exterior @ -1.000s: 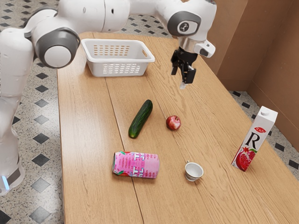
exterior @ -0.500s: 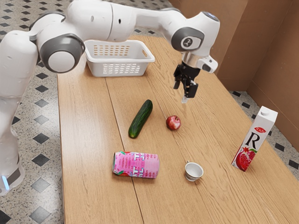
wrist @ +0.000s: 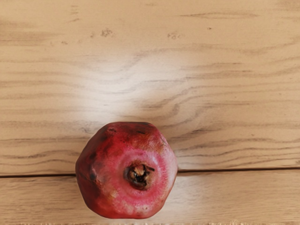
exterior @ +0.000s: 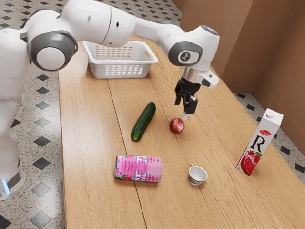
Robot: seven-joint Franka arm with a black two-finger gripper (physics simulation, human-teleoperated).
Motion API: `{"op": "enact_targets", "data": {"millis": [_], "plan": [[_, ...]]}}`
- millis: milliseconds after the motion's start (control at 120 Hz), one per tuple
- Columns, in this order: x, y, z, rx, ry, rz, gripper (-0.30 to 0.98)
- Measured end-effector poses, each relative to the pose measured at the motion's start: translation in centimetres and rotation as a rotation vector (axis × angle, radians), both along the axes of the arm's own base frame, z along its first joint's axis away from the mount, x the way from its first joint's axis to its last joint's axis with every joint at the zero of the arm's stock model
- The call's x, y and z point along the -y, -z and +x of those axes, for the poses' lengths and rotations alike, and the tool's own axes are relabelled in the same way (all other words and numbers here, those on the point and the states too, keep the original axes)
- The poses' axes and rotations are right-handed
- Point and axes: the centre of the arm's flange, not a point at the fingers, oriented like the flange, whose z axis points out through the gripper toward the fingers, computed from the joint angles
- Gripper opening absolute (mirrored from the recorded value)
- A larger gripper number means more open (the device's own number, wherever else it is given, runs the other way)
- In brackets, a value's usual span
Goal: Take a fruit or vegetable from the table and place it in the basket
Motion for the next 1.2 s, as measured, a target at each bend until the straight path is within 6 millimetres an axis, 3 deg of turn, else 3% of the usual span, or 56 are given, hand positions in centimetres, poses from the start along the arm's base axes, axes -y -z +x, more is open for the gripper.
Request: {"op": "enact_targets", "data": {"millis": [317, 800, 1200], "plan": [[-1.9, 0.6, -1.0, -0.007, -0.028, -0.005, 0.69], [0.7, 4.1, 0.2, -0.04, -0.001, -0.016, 0.69], [-0.2, 5.1, 0.6, -0.045, -0.02, -0.02, 0.69]]}}
